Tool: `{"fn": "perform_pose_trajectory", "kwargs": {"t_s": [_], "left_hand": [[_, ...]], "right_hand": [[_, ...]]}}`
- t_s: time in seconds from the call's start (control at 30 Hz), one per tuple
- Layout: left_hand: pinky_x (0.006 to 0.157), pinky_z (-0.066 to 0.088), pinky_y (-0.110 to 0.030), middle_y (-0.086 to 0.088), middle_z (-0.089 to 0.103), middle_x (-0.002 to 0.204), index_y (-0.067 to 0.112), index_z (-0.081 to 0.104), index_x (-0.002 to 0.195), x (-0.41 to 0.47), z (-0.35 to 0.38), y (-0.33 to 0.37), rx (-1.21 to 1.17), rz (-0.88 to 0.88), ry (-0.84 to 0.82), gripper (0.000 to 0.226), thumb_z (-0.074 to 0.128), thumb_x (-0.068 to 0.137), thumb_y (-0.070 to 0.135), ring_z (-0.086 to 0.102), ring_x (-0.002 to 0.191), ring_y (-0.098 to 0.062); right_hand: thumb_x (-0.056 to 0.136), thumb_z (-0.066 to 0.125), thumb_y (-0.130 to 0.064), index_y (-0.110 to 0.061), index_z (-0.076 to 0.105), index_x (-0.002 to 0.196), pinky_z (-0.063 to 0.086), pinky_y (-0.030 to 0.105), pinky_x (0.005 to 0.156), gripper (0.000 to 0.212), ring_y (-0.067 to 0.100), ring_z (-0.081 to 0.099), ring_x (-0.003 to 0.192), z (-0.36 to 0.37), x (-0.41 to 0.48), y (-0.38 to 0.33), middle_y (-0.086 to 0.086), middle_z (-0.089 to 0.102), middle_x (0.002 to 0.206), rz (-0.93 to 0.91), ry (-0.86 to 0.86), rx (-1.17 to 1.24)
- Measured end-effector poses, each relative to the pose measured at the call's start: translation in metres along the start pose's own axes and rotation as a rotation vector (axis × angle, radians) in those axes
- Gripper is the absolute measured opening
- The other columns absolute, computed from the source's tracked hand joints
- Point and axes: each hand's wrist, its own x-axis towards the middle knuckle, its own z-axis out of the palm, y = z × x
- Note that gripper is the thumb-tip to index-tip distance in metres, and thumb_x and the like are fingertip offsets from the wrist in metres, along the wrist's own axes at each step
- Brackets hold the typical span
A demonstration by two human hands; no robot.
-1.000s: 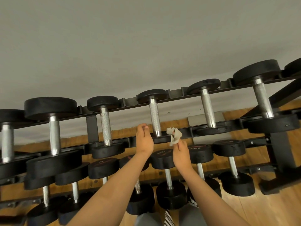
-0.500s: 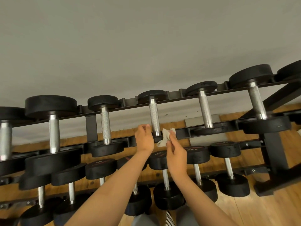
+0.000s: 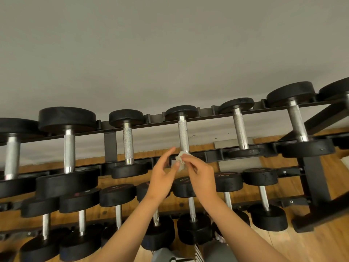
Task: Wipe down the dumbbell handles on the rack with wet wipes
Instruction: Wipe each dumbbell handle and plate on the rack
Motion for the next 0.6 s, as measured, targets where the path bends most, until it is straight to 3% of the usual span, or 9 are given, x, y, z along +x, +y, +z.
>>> {"fn": "perform_pose_trajectory", "kwargs": {"t_s": [0.17,0.27,0.4,0.5,0.6], "left_hand": [[0.105,0.046,-0.027,0.013,0.062,0.127,0.026,0.058,0.131,0.009,-0.013,0.013,0.067,0.0,-0.083,0.04,0.066,0.092,0.02,0.055,0.12,-0.001],[0.102,0.049,-0.035,0.011,0.067,0.118,0.025,0.064,0.122,0.012,-0.016,0.009,0.092,-0.008,-0.069,0.034,0.07,0.089,0.02,0.06,0.114,-0.006],[0.09,0.053,-0.035,0.01,0.07,0.097,0.023,0.071,0.105,0.014,-0.008,0.001,0.122,-0.02,-0.026,0.016,0.07,0.089,0.019,0.064,0.094,-0.007],[0.08,0.053,-0.036,0.008,0.069,0.083,0.02,0.072,0.091,0.015,0.004,-0.007,0.165,-0.037,0.043,0.005,0.074,0.086,0.02,0.062,0.08,-0.009],[0.071,0.051,-0.031,0.002,0.065,0.079,0.021,0.067,0.081,0.016,0.016,-0.008,0.19,-0.04,0.138,0.01,0.077,0.082,0.022,0.058,0.073,-0.012]], "right_hand": [[0.091,0.064,-0.006,-0.024,0.068,0.106,0.051,0.015,0.082,0.024,0.0,0.064,0.091,-0.001,0.008,-0.015,-0.015,0.067,0.094,0.055,-0.063,0.06],[0.089,0.066,-0.006,-0.02,0.068,0.099,0.053,0.019,0.082,0.017,0.004,0.063,0.093,-0.001,0.014,-0.016,-0.007,0.066,0.095,0.067,-0.047,0.073],[0.089,0.065,-0.005,-0.022,0.068,0.098,0.052,0.019,0.085,0.018,0.005,0.063,0.096,-0.002,0.019,-0.012,-0.005,0.066,0.097,0.061,-0.085,0.055],[0.094,0.056,-0.002,-0.025,0.066,0.099,0.046,0.012,0.085,0.025,0.0,0.058,0.098,-0.006,0.02,-0.002,-0.005,0.064,0.101,0.087,-0.004,0.031],[0.097,0.048,-0.001,-0.035,0.059,0.099,0.042,0.009,0.087,0.037,-0.003,0.055,0.101,-0.009,0.024,0.009,-0.005,0.06,0.106,0.188,0.088,0.045]]}}
